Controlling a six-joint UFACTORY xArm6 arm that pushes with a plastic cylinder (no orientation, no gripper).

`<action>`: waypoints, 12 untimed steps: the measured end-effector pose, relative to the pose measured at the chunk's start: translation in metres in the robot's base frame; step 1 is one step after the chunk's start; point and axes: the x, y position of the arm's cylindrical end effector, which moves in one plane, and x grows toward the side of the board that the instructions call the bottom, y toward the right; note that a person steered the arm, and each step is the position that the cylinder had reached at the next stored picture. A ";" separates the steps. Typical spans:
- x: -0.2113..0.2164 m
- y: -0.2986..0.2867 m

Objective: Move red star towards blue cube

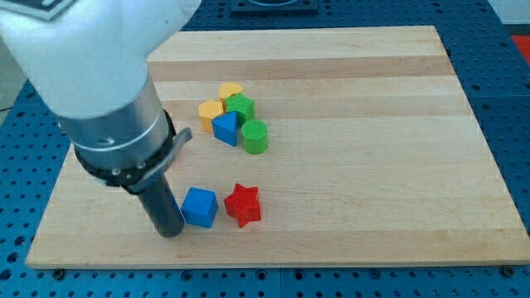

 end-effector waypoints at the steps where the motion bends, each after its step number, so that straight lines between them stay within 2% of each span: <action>1: -0.004 -0.025; 2: -0.034 -0.094; 3: -0.090 -0.137; 4: -0.150 -0.154; 5: -0.175 -0.124; 6: -0.160 -0.071; 7: -0.114 -0.060; 8: -0.092 -0.060; 10: -0.149 -0.058; 11: -0.147 -0.022; 12: -0.121 -0.015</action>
